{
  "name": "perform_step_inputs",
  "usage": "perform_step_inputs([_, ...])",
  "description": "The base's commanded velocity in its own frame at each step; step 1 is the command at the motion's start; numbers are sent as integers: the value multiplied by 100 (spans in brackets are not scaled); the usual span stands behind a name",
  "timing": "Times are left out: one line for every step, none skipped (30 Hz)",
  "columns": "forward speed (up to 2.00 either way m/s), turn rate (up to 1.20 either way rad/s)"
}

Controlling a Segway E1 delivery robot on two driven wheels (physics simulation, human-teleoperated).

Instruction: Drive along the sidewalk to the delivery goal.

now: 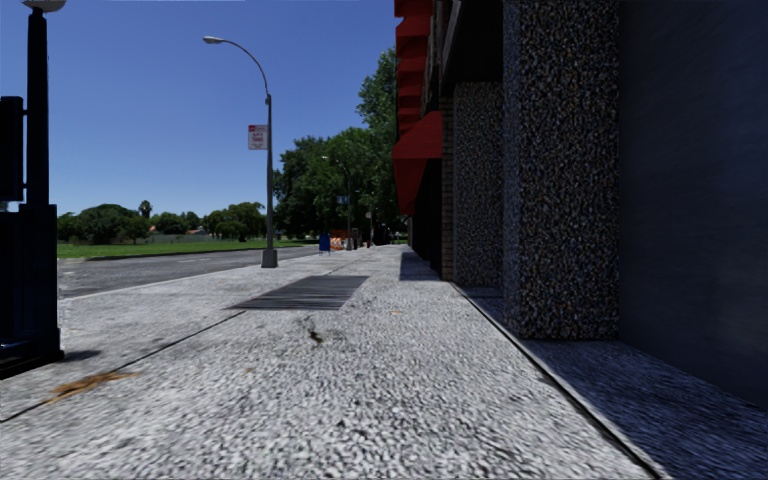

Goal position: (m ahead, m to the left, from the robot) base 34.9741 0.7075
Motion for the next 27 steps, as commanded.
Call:
perform_step_inputs([200, 0])
perform_step_inputs([200, 0])
perform_step_inputs([200, 0])
perform_step_inputs([200, 0])
perform_step_inputs([200, 0])
perform_step_inputs([200, 0])
perform_step_inputs([200, 0])
perform_step_inputs([200, 0])
perform_step_inputs([200, 0])
perform_step_inputs([200, 0])
perform_step_inputs([200, 0])
perform_step_inputs([200, 0])
perform_step_inputs([200, 0])
perform_step_inputs([200, 0])
perform_step_inputs([200, 0])
perform_step_inputs([200, 0])
perform_step_inputs([200, 0])
perform_step_inputs([200, 0])
perform_step_inputs([200, 0])
perform_step_inputs([200, 0])
perform_step_inputs([200, 0])
perform_step_inputs([200, 0])
perform_step_inputs([200, 0])
perform_step_inputs([200, 0])
perform_step_inputs([200, 0])
perform_step_inputs([200, 0])
perform_step_inputs([200, 0])
